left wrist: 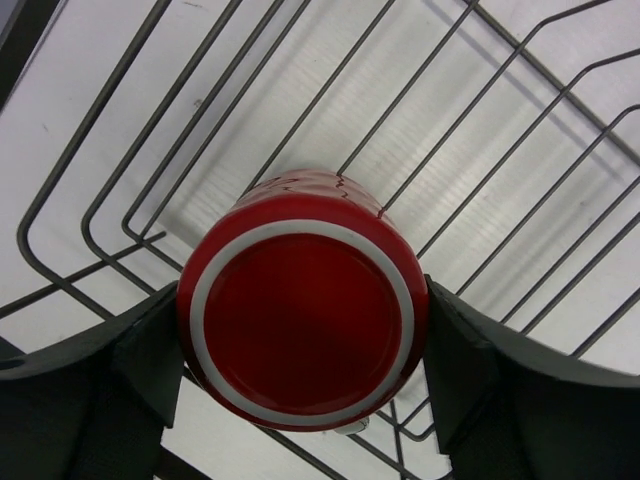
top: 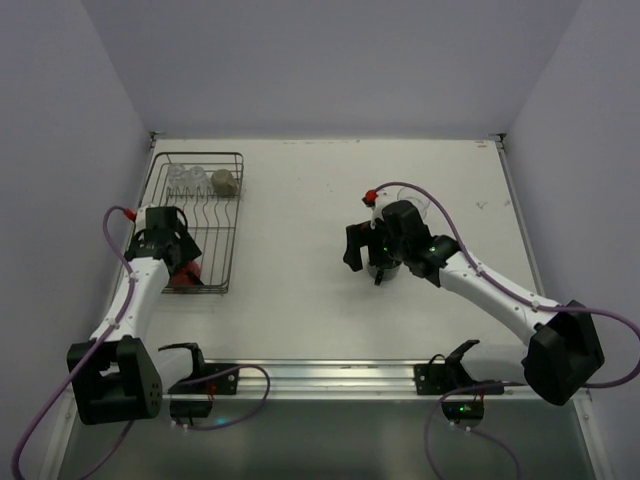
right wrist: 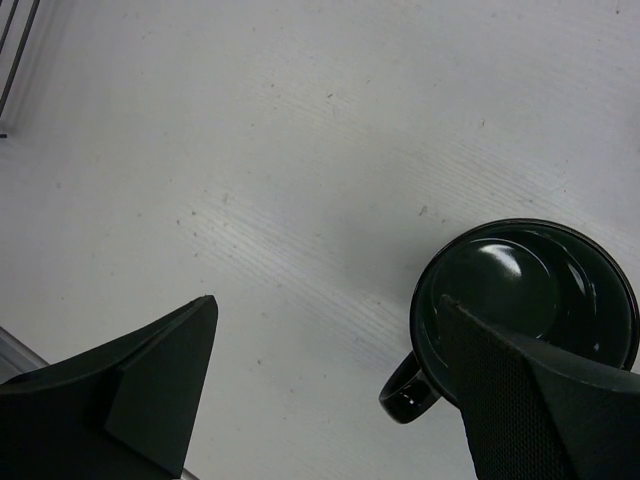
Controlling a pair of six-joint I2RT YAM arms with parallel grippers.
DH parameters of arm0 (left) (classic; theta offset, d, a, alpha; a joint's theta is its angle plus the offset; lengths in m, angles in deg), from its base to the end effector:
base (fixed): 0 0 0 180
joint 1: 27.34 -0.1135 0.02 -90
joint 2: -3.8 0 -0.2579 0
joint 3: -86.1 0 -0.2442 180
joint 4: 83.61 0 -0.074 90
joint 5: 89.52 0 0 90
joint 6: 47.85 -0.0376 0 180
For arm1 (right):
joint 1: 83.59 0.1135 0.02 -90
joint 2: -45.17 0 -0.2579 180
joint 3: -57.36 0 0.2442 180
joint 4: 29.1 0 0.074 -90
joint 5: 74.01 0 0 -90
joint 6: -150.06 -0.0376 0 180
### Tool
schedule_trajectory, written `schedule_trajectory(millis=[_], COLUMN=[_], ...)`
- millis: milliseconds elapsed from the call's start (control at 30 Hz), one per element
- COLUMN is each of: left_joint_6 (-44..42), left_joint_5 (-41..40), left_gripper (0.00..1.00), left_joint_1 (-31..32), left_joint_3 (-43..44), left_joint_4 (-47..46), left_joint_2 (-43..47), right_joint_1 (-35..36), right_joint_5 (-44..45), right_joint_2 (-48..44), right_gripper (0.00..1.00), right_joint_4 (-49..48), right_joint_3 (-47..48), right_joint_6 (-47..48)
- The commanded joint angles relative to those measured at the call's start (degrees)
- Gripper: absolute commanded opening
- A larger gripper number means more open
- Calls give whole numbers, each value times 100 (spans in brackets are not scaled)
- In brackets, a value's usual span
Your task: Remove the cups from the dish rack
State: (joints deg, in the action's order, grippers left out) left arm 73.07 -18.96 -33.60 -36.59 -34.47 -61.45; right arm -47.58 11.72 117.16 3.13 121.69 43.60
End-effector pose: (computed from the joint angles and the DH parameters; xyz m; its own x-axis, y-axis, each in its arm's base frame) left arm 0.2107 0.0357 0.2221 -0.5706 -0.5500 -0.6098 -0.6712 0.7402 -0.0396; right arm 0.2150 0.1597 0.2547 -0.6767 -0.1425 -0.7223 -0.4596 0.8482 0.2632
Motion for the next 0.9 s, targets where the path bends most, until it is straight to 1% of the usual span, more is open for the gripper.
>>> schedule_trajectory(millis=[0, 67, 100, 167, 200, 300, 400, 467, 500, 533, 600, 633, 667, 700, 733, 767, 800, 833, 867], left_joint_6=[-112, -130, -138, -147, -156, -244, -323, -323, -306, -253, -165, 61, 255, 466, 1042, 1396, 1748, 2395, 2628], left_joint_5=[221, 222, 222, 239, 309, 563, 1282, 1591, 1880, 2083, 2679, 3474, 3952, 4879, 5271, 5632, 6114, 6258, 6338], left_gripper=[67, 54, 43, 36, 31, 25, 20, 18, 17, 17, 16, 15, 15, 15, 15, 15, 14, 14, 13], left_joint_1=[-68, -68, -68, -77, -68, -68, -68, -59, -59, -59, -59, -59, -59, -59, -33, -7, 72, 133, 221], left_joint_3=[-161, -100, -12, 129, 216, 550, 990, 1270, 1350, 1421, 1465, 1404, 1299, 950, 729, 257, 18, -202, -474], left_joint_4=[-283, -266, -231, -135, -65, -29, -11, -11, -20, -29, -291, -449, -668, -1288, -1660, -2595, -3126, -3671, -4477], left_joint_2=[108, 223, 372, 609, 697, 1075, 1365, 1506, 1637, 1708, 1919, 1981, 2112, 2165, 2236, 2341, 2385, 2403, 2421], right_joint_1=[38, 29, 38, 29, 29, 29, 38, 29, 38, 29, 29, 38, 29, 38, 38, 46, 64, 99, 125], right_joint_5=[-65, -82, -126, -179, -284, -547, -899, -1171, -1259, -1417, -1576, -1690, -1943, -2059, -2147, -2261, -2280, -2280, -2306], right_joint_2=[-228, -308, -395, -510, -580, -966, -1484, -1852, -2003, -2143, -2513, -2592, -2654, -2672, -2646, -2611, -2471, -2374, -2252], right_gripper=[93, 93, 93, 93, 93, 93, 93, 93, 93, 93, 91, 91, 91, 90, 90, 89, 88, 87, 86], right_joint_4=[-226, -305, -341, -428, -481, -841, -1403, -1762, -2034, -2516, -2993, -3265, -3851, -4135, -4451, -5055, -5348, -5829, -5999], right_joint_3=[-71, -106, -124, -159, -203, -404, -694, -818, -1027, -1142, -1449, -1529, -1617, -1749, -1793, -1855, -1960, -1987, -1987], right_joint_6=[-5, -23, -32, -84, -111, -321, -716, -1084, -1243, -1419, -2007, -2201, -2612, -2842, -3053, -3490, -3703, -3871, -4134])
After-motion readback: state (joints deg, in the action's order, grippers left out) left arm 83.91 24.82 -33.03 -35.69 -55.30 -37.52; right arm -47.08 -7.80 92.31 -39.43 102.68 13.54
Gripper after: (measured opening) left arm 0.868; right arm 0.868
